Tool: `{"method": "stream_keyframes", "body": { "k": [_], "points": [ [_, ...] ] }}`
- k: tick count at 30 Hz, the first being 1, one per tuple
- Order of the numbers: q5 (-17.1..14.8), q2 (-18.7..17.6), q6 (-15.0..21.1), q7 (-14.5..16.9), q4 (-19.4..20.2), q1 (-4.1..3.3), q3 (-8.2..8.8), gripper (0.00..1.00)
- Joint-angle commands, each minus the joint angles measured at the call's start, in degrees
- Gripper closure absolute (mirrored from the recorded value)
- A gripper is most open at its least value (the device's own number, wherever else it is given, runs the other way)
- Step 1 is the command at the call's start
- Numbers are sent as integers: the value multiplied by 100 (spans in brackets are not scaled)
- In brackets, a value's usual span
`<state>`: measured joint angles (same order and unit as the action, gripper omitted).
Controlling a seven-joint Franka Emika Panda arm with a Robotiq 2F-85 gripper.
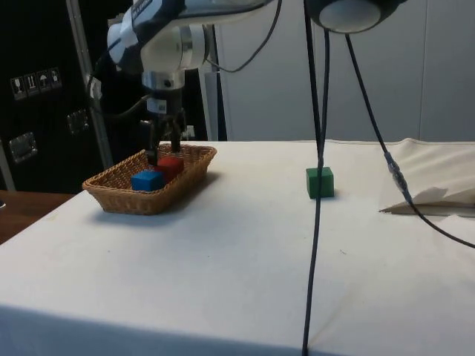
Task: Pick up exactly two blocks and place them into the basket.
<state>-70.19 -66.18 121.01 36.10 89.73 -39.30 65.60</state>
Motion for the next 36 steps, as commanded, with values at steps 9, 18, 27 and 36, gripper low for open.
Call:
{"method": "stream_keyframes", "body": {
  "k": [9, 18, 27, 36],
  "points": [
    [355, 516, -57, -126, 521, -510, 223, 0],
    [848, 1043, -34, -355, 837, -882, 286, 0],
    [1180, 1324, -34, -619, 917, -1112, 258, 0],
    [1180, 1369, -57, -716, 945, -1255, 241, 0]
  ]
}}
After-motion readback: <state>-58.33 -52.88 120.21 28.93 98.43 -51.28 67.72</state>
